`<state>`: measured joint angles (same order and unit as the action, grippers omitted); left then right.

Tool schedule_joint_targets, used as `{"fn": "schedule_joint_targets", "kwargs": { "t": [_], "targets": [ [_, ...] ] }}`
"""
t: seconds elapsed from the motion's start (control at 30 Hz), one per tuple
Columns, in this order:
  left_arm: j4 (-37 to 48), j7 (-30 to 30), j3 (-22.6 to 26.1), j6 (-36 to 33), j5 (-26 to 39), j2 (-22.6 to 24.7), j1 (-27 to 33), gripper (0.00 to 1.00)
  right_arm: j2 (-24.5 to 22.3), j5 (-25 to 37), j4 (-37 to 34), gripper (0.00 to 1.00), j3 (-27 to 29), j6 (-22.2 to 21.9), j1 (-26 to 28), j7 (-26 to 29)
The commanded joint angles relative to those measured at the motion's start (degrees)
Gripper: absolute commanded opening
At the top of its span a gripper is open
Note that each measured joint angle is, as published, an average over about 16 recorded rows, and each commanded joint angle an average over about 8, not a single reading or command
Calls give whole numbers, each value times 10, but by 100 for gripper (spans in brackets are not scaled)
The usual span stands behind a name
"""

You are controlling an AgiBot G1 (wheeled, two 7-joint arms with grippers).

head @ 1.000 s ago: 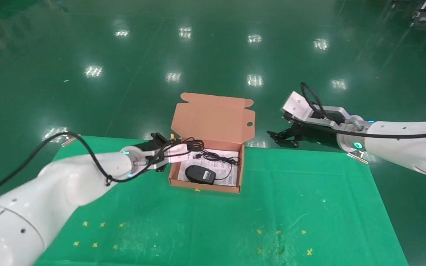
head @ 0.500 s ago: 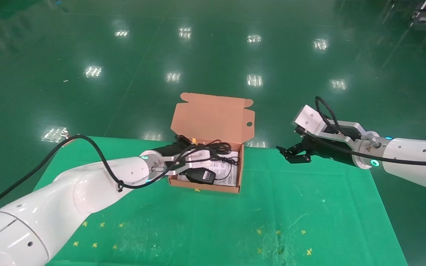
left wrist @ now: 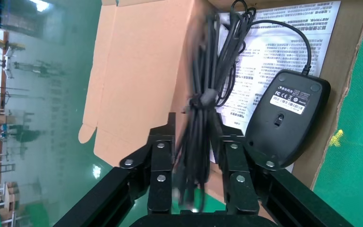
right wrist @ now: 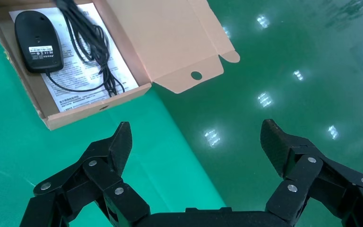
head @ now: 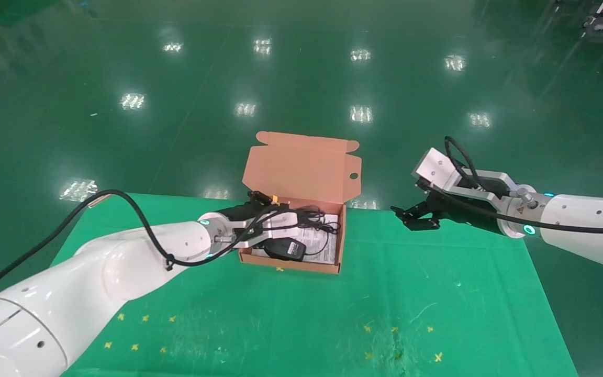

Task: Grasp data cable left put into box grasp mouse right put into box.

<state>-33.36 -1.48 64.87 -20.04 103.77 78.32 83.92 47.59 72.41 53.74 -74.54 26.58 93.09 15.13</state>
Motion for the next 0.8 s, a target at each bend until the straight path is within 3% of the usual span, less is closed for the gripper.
{"fn": "schedule_joint_targets", "kwargs": {
  "t": [0.03,0.23,0.47,0.63,0.8],
  "targets": [
    [1,0,-1,0,3,0,0,100,1,-1,-2,100,1,1,0,-1],
    [-13,-7,-5,-1,-3,-12,9,100,-2,-2,1,100,7,-2,7,-5],
    [15,-32,-22,16,-8,-19,69,100,-21,0,18,100,24,-2,41,-24],
    [49,-48,-35,33,-9,-19,106,100,-31,9,29,100,24,13,60,-42],
    [43,-54,-59,10,-36,-38,105,100,-37,4,38,100,39,37,57,-50]
  ]
}}
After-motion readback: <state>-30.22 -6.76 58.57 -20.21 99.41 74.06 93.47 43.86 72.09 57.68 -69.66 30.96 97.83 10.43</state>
